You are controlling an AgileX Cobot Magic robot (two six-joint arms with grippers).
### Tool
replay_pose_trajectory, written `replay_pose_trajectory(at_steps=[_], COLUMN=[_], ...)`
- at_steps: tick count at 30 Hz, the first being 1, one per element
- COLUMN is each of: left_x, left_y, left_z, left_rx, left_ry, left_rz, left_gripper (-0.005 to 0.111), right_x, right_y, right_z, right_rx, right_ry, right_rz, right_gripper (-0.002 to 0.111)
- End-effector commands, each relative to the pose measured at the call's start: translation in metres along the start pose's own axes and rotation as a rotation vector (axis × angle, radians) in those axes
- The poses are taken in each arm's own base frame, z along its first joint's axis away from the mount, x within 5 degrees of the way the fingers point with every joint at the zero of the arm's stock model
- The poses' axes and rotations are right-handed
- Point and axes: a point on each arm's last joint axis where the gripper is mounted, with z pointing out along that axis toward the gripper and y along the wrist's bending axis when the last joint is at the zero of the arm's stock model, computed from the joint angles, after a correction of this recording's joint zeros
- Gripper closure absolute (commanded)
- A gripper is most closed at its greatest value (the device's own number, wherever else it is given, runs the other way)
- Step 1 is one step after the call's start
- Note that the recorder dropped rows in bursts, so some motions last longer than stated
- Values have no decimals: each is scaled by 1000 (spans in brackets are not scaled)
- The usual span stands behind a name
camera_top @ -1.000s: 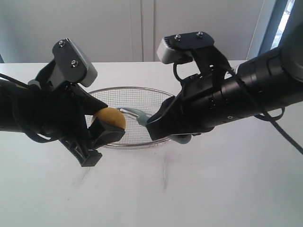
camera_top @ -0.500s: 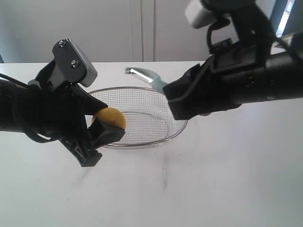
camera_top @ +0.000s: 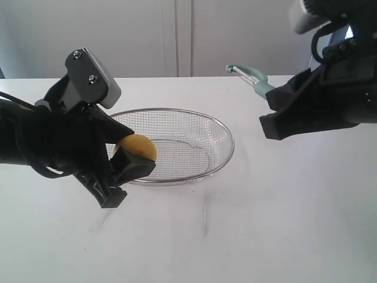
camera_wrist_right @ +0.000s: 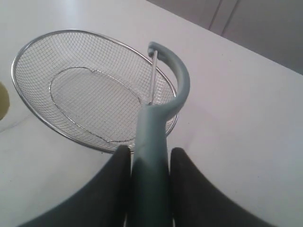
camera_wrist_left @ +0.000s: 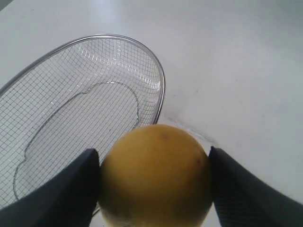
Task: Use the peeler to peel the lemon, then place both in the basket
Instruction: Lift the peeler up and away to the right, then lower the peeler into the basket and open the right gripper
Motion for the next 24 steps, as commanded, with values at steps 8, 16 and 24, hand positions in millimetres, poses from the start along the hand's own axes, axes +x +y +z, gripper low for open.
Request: replay_pose_trajectory(at_steps=[8, 16, 24], left_x=[-5, -13, -14], left_y=[-4, -8, -10], left_z=[-14, -39, -43], left_rx=[15, -16, 2], left_ry=[-34, -105, -109], left_rz=[1, 53, 48], left_gripper=[107, 107, 107], right_x=[11, 4, -24], right_y=[4, 7, 12], right_z=[10, 33, 95], right_rx=[-15, -37, -42], right_ry=[-83, -126, -51], right_rz=[-40, 8, 1], right_gripper=[108, 108, 108])
